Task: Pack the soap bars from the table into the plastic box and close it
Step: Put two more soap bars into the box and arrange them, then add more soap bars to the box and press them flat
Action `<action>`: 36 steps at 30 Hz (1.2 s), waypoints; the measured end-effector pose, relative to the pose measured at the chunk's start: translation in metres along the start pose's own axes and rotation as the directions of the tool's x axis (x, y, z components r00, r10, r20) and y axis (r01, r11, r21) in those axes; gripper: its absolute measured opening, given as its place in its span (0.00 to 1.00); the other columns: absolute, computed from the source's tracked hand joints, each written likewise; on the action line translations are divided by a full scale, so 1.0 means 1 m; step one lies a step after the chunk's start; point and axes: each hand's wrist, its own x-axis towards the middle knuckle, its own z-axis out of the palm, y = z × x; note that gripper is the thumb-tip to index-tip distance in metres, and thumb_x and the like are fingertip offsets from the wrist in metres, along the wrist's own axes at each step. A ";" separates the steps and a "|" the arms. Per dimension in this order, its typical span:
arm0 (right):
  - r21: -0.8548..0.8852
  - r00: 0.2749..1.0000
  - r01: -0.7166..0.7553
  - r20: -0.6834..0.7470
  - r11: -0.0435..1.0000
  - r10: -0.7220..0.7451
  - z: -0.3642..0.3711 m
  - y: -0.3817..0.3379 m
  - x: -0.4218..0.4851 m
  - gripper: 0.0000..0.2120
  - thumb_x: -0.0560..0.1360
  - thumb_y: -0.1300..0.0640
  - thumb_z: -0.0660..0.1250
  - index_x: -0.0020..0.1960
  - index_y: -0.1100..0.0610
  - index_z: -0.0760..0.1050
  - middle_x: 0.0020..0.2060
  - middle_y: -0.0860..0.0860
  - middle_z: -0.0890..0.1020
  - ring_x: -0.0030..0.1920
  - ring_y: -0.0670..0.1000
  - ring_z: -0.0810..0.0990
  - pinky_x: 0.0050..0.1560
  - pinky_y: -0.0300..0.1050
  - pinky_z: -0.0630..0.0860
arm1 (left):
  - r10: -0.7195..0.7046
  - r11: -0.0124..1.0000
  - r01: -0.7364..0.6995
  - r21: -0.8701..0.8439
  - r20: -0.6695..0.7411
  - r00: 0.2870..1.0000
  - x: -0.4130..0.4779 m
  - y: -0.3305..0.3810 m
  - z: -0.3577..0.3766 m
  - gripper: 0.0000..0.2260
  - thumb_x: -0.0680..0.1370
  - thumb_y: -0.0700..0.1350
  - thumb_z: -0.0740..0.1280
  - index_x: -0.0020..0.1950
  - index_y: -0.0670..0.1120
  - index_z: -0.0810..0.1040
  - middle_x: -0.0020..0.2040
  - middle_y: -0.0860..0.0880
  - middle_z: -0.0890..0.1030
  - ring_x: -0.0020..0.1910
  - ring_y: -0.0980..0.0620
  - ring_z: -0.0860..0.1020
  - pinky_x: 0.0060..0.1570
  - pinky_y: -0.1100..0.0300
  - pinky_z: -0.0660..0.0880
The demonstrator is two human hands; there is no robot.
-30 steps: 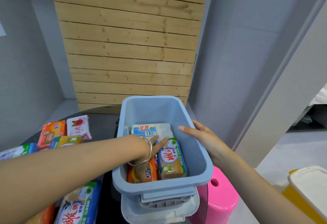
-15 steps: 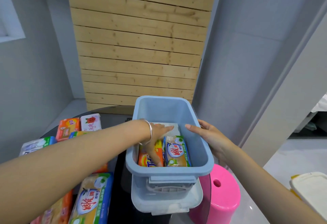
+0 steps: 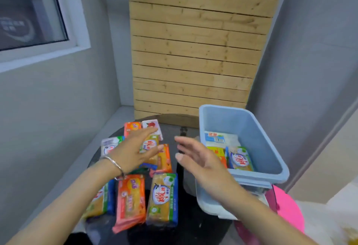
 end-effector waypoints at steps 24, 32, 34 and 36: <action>0.215 0.951 -0.266 -0.102 0.940 0.292 0.068 0.096 0.002 0.28 0.79 0.57 0.62 0.74 0.44 0.56 0.64 0.47 0.75 0.58 0.43 0.79 0.50 0.35 0.80 | -0.176 0.878 0.175 -0.445 0.038 0.984 -0.073 -0.012 0.087 0.22 0.82 0.50 0.52 0.73 0.62 0.48 0.73 0.55 0.63 0.69 0.62 0.64 0.67 0.69 0.62; 0.271 0.988 -0.064 -0.116 0.960 0.099 0.051 0.028 0.023 0.32 0.74 0.61 0.68 0.71 0.42 0.57 0.52 0.54 0.82 0.48 0.48 0.85 0.52 0.48 0.81 | -0.329 0.705 0.044 -0.708 -0.272 0.904 -0.023 -0.006 0.015 0.15 0.82 0.50 0.50 0.56 0.54 0.76 0.46 0.57 0.79 0.47 0.60 0.78 0.40 0.73 0.75; 0.299 0.988 -0.061 -0.116 0.952 0.100 0.045 0.012 0.030 0.33 0.74 0.60 0.68 0.71 0.43 0.57 0.53 0.56 0.83 0.50 0.52 0.84 0.54 0.53 0.81 | -0.379 0.784 0.159 -0.601 -0.260 0.888 -0.002 -0.022 0.008 0.14 0.82 0.48 0.52 0.61 0.48 0.73 0.47 0.52 0.79 0.50 0.50 0.79 0.43 0.63 0.76; 0.304 0.987 -0.058 -0.127 0.951 0.101 0.037 0.001 0.040 0.32 0.74 0.59 0.68 0.73 0.45 0.57 0.54 0.56 0.83 0.49 0.51 0.85 0.51 0.50 0.82 | -0.385 0.913 0.355 -0.201 -0.140 0.912 0.019 -0.042 0.011 0.13 0.79 0.45 0.58 0.63 0.44 0.69 0.51 0.48 0.79 0.53 0.42 0.78 0.47 0.56 0.73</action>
